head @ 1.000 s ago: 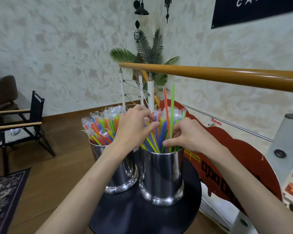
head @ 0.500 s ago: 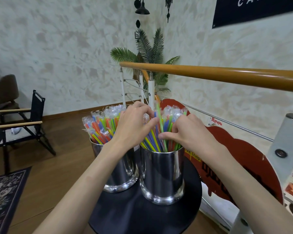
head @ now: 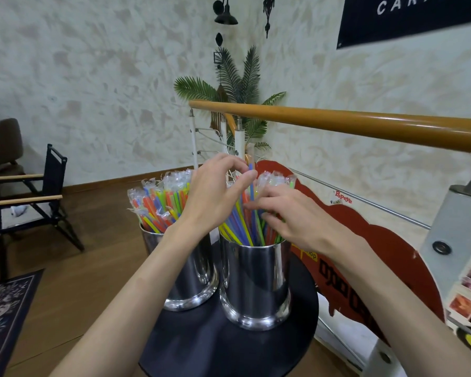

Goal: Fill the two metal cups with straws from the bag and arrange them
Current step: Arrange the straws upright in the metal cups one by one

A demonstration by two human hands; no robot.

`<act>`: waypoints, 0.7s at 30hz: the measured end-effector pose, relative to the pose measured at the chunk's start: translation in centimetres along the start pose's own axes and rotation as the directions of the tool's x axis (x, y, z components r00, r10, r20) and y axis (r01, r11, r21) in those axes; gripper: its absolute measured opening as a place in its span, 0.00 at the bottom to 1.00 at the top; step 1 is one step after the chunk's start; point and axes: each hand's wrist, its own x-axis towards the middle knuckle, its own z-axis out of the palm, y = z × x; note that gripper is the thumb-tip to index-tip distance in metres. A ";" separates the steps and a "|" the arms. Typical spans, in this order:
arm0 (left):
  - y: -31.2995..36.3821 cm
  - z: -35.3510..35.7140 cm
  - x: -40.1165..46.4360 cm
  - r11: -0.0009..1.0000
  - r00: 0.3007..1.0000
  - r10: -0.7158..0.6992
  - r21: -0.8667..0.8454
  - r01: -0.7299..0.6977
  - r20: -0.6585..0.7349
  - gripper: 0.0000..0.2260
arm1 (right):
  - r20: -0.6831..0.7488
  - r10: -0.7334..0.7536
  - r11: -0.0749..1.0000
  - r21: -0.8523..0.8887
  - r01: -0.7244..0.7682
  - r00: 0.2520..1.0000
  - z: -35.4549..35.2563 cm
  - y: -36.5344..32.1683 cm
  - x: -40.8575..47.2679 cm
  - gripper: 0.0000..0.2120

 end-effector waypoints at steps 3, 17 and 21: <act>-0.1 0.0 0.0 0.999 0.998 -0.009 0.031 0.007 0.062 0.12 | -0.076 -0.043 0.999 -0.022 0.042 0.996 0.0 0.3 0.0 0.16; -0.9 -0.4 -1.0 0.901 0.959 -0.058 0.428 -0.070 0.278 0.14 | -0.492 -0.140 0.983 -0.170 0.063 0.859 -2.2 -0.3 1.0 0.11; -1.2 -0.4 -1.1 0.913 0.960 -0.047 0.403 -0.071 0.277 0.15 | -0.457 -0.126 0.989 -0.127 0.075 0.881 -1.7 -0.1 1.3 0.15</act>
